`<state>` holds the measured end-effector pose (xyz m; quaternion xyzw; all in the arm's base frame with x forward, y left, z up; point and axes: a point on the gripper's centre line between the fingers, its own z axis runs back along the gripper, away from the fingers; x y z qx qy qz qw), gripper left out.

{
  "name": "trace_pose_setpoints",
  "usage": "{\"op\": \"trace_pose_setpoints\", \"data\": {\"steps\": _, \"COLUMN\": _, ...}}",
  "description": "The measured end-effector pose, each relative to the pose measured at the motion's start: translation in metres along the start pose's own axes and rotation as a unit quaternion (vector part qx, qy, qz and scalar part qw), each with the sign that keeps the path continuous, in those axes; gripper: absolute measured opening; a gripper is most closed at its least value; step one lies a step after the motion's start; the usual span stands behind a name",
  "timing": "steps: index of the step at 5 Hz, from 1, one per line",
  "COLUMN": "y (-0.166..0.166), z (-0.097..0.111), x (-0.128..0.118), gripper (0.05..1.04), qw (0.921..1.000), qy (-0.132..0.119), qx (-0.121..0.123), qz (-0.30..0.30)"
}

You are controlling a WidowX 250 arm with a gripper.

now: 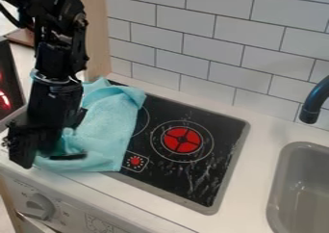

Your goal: Unfold the blue cloth on the stove from top to bottom

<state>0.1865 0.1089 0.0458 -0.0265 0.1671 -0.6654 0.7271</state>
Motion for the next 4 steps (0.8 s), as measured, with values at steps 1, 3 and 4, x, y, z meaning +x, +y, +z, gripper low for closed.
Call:
{"op": "trace_pose_setpoints", "data": {"steps": 1, "y": -0.002, "z": 0.018, "x": 0.004, "gripper": 1.012, "qw": 0.9996, "qy": -0.028, "qx": 0.010, "qz": 0.000}}
{"op": "trace_pose_setpoints", "data": {"steps": 3, "y": -0.008, "z": 0.075, "x": 0.006, "gripper": 0.999, "qw": 0.9909, "qy": -0.131, "qx": 0.028, "qz": 0.011}}
{"op": "trace_pose_setpoints", "data": {"steps": 4, "y": -0.009, "z": 0.076, "x": 0.006, "gripper": 0.999, "qw": 0.9908, "qy": -0.132, "qx": 0.028, "qz": 0.008}}
